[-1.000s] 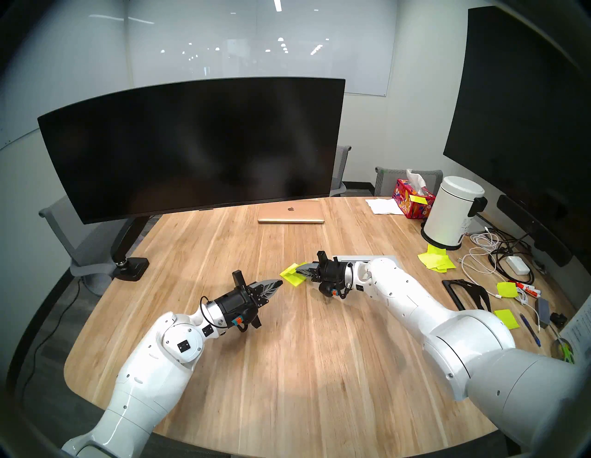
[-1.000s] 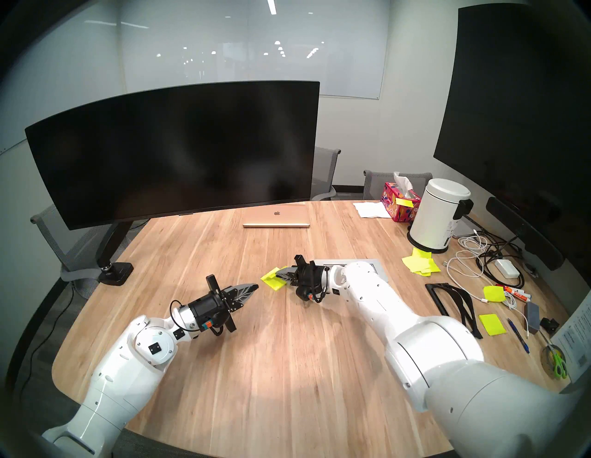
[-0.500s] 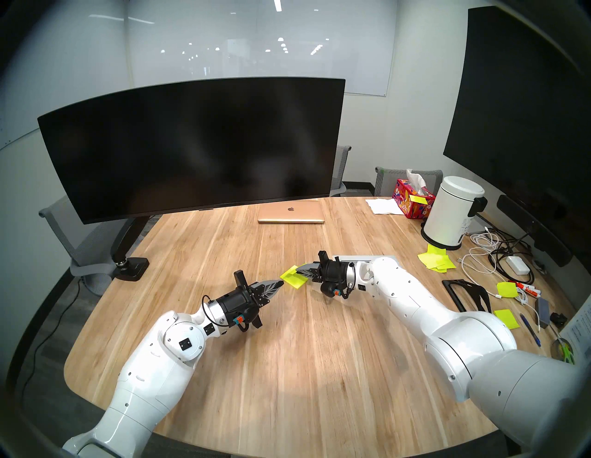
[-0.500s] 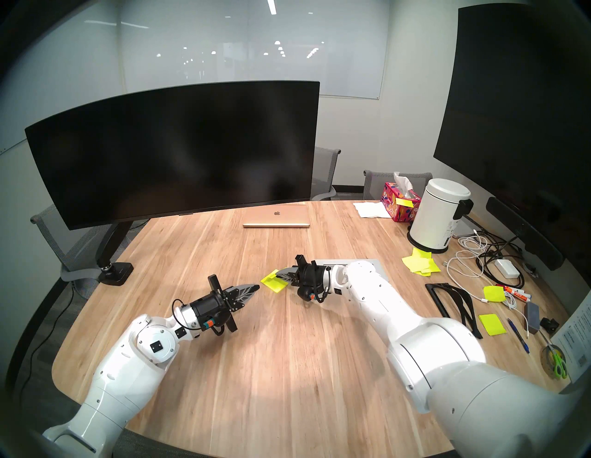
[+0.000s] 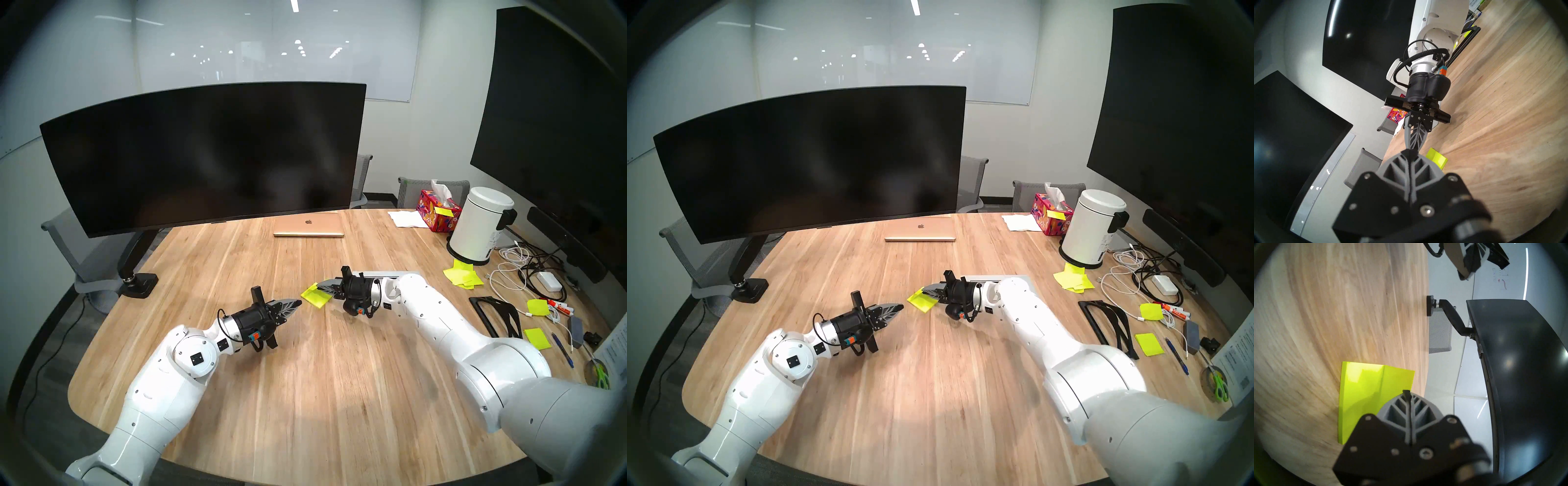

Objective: Peel one sticky note off the pad and stick it onto the monitor, then press it flat

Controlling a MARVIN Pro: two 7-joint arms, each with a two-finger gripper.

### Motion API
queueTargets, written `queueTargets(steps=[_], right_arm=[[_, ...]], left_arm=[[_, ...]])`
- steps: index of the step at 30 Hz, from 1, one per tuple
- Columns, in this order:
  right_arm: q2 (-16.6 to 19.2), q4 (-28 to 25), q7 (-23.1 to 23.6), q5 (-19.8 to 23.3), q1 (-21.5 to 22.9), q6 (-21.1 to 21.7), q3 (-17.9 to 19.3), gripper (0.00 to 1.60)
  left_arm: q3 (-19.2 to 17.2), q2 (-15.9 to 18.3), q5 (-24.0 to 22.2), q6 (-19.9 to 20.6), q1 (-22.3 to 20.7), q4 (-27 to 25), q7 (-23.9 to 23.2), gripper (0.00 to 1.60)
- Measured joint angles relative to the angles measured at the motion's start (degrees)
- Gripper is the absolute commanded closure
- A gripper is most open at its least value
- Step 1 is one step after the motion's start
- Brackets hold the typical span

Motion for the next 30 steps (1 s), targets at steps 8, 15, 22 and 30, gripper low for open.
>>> queueTargets(steps=[8,15,22,30], right_arm=[[0.1,-1.8,1.9,0.5,-1.1,0.0,0.7,1.6],[0.0,-2.8,3.4,0.9,-1.4,0.0,1.2,1.6],[-0.3,-3.0,3.9,1.2,-1.5,0.0,1.5,1.6],[-0.4,-3.0,3.9,1.4,-1.5,0.0,1.7,1.6]], left_arm=[[0.8,-0.4,0.0,-0.2,-0.7,0.6,-1.1,1.6],[1.5,-1.1,0.1,-0.2,-1.6,2.2,-1.1,1.6],[2.2,-1.6,0.7,-0.1,-2.5,5.0,-1.0,1.6],[2.6,-2.4,2.3,0.5,-3.3,7.1,-0.5,1.6]])
